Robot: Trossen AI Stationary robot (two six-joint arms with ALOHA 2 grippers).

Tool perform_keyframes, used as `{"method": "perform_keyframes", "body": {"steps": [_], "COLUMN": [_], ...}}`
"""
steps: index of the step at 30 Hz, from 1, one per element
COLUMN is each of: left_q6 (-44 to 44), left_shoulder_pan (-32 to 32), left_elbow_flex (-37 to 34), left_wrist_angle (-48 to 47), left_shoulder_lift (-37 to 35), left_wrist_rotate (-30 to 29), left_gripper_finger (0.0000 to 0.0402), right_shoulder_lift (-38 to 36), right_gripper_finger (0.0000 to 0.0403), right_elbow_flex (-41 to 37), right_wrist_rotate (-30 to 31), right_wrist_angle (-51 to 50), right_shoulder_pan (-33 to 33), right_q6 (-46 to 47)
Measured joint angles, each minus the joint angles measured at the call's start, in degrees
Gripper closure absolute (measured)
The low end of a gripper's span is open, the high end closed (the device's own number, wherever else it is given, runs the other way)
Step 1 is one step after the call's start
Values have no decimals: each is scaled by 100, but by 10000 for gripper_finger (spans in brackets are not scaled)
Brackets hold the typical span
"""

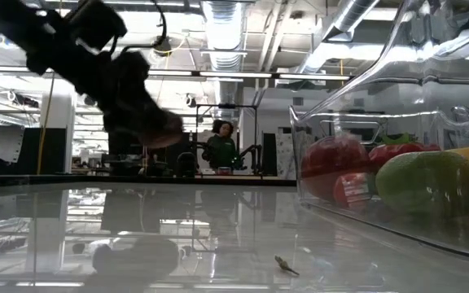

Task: Sort produce into baskets
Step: Put the apple into the left transparent bin

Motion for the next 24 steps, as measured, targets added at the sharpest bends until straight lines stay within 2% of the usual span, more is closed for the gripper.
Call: {"method": "perform_keyframes", "body": {"steps": [5, 10, 18, 24], "left_q6": [18, 553, 1444, 1630], "left_shoulder_pan": [-841, -1373, -1621, -1627], "left_elbow_flex": [839, 2089, 4293, 5413], "left_wrist_angle": [8, -29, -287, -715], "left_shoulder_lift": [873, 2047, 3706, 4589], "left_wrist_rotate": [-166, -263, 148, 510], "left_gripper_finger": [136, 135, 135, 135], "right_shoulder_lift": [0, 0, 2, 2], "right_gripper_finger": [24, 24, 24, 24], "right_elbow_flex": [0, 0, 0, 2], "right_wrist_rotate": [-14, -171, -286, -319], "right_wrist_angle": [4, 17, -2, -65], "right_shoulder_pan": [-134, -255, -243, -243], "right_q6": [4, 9, -28, -35]}}
